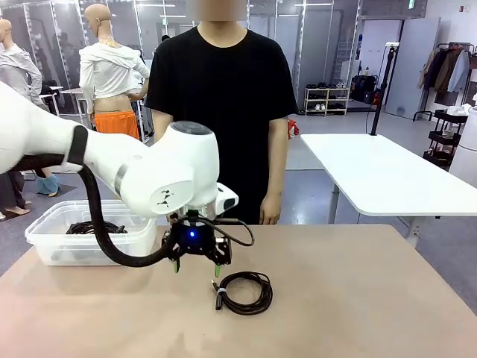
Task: Organize and store the cables.
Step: Place the USB Extension Cable into the Organizing box.
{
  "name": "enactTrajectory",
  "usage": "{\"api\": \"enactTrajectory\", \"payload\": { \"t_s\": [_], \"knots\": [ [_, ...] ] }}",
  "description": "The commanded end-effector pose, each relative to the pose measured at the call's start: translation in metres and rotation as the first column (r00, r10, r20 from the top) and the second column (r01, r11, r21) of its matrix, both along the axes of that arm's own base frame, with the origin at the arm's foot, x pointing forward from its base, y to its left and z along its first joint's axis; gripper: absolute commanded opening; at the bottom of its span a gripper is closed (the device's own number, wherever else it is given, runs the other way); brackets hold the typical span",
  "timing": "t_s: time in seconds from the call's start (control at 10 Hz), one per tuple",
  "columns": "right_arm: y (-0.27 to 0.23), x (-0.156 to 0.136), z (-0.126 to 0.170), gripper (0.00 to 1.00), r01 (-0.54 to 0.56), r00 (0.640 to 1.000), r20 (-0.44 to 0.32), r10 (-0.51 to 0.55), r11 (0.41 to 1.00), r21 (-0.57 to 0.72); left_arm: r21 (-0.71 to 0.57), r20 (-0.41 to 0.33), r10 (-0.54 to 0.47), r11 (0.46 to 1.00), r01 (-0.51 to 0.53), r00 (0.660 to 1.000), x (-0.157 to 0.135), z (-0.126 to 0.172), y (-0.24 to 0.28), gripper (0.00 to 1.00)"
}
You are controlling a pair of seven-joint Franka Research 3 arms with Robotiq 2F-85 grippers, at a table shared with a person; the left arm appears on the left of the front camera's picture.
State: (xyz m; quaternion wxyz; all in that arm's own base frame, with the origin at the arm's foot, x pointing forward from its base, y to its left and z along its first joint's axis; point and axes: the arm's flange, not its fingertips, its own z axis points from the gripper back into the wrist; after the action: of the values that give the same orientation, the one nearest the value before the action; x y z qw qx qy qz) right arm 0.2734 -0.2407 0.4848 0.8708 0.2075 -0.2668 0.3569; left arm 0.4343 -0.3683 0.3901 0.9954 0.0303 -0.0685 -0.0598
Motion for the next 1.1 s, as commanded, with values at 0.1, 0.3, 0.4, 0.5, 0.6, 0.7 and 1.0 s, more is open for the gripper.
{"api": "enactTrajectory", "payload": {
  "t_s": [0.1,0.3,0.4,0.5,0.6,0.7,1.0],
  "knots": [
    [0.000,0.000,0.001,1.00,-0.007,1.000,0.011,0.007,1.000,0.011,-0.014,-0.040,0.011,1.000,-0.011,0.999,0.015,-0.020,-0.026,1.00],
    [0.000,0.000,0.001,1.00,-0.007,1.000,0.011,0.007,1.000,0.011,0.011,-0.048,0.063,0.998,-0.063,0.997,0.028,-0.035,-0.038,1.00],
    [0.000,0.000,0.001,1.00,-0.007,1.000,0.011,0.007,1.000,0.011,0.009,-0.055,0.086,0.996,-0.086,0.995,0.033,-0.044,-0.044,1.00],
    [0.000,0.000,0.001,1.00,-0.007,1.000,0.011,0.007,1.000,0.011,0.018,-0.071,0.118,0.993,-0.117,0.990,0.034,-0.051,-0.049,1.00],
    [0.000,0.000,0.001,1.00,-0.007,1.000,0.011,0.007,1.000,0.011,-0.007,-0.102,0.136,0.990,-0.138,0.985,0.036,-0.058,-0.054,1.00],
    [0.000,0.000,0.001,1.00,-0.007,1.000,0.011,0.007,1.000,0.011,-0.002,-0.084,0.175,0.984,-0.176,0.981,0.038,-0.063,-0.056,1.00],
    [0.000,0.000,0.001,1.00,-0.007,1.000,0.011,0.007,1.000,0.011,0.045,-0.092,0.190,0.981,-0.187,0.977,0.038,-0.071,-0.060,0.66]
  ]
}}
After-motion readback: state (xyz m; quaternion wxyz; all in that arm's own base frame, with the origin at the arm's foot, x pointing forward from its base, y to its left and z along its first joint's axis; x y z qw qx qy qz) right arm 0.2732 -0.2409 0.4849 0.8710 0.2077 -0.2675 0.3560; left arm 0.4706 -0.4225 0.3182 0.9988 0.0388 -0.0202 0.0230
